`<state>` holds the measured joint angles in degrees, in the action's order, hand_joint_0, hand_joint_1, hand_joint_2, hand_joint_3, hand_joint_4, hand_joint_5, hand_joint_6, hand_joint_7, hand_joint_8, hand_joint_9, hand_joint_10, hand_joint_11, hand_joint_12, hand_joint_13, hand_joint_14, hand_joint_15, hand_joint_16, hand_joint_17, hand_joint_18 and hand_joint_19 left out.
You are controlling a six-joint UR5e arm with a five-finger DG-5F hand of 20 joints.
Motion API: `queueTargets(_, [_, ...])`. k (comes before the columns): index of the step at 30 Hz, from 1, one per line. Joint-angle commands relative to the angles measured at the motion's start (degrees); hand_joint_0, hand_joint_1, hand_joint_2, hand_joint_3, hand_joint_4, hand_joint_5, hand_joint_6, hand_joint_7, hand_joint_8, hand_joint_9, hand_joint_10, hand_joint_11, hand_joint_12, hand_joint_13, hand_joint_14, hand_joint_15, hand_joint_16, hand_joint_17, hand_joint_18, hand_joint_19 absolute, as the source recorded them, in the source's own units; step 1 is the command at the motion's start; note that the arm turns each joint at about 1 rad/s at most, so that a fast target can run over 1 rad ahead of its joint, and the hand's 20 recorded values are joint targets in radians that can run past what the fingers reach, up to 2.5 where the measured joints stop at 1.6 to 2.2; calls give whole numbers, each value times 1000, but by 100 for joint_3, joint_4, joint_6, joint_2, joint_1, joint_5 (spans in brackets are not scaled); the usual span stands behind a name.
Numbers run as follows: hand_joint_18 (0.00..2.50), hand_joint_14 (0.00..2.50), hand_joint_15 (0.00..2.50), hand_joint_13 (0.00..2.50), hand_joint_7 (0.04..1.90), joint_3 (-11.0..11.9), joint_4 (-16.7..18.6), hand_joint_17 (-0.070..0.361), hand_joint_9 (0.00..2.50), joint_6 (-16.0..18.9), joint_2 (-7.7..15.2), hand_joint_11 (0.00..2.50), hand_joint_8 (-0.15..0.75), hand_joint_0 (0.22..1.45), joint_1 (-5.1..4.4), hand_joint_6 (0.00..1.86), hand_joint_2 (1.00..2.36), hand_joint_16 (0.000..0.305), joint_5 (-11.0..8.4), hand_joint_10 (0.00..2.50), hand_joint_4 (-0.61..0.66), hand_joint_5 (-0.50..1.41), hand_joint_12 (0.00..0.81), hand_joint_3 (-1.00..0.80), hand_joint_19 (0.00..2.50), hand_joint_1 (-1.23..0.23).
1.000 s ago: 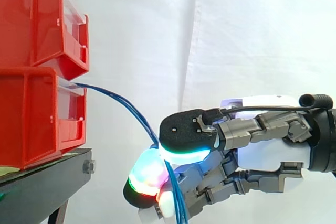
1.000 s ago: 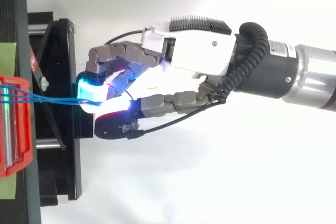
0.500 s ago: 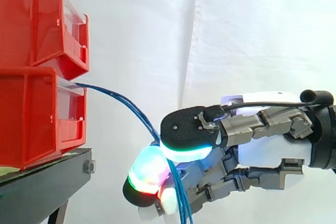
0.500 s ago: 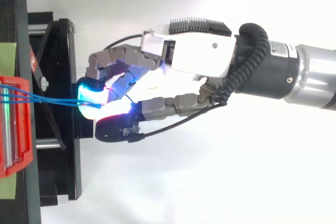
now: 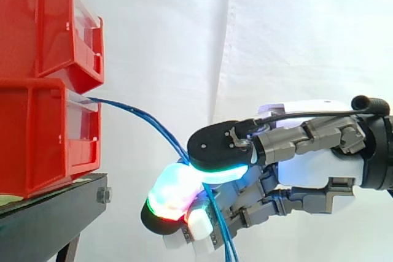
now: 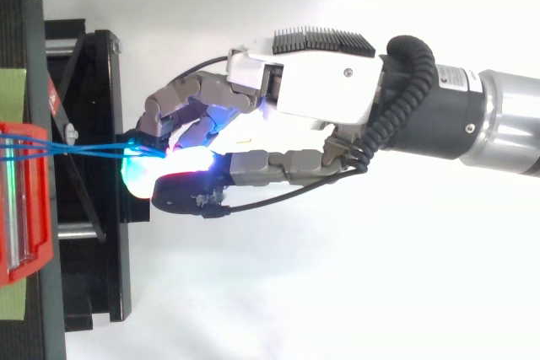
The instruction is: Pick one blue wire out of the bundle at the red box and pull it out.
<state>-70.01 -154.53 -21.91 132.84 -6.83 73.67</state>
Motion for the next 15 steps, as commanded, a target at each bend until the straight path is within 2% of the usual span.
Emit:
queueTargets(1, [468,12,297,593,757,14,2,179,961,-6,-30,468,337,521,6,826,1261,80,7,16,328,-127,449,-113,450,-667])
queueTargets(2, [458,13,300,588,777,5,2,177,956,-6,-74,464,330,552,6,791,1087,79,-1,18,332,-121,445,-109,452,-678])
queueTargets(3, [447,12,307,583,804,14,-7,174,948,-15,-74,461,328,568,6,761,1001,77,-1,16,331,-118,440,-120,466,-680])
queueTargets(9, [340,14,332,522,1053,14,-16,145,883,-15,-91,483,279,512,33,608,1009,64,7,19,265,-103,386,-348,506,-578])
queueTargets(15, [337,14,327,521,1079,5,-16,146,883,-76,-91,495,281,509,77,591,1008,65,7,22,257,-100,389,-365,510,-565])
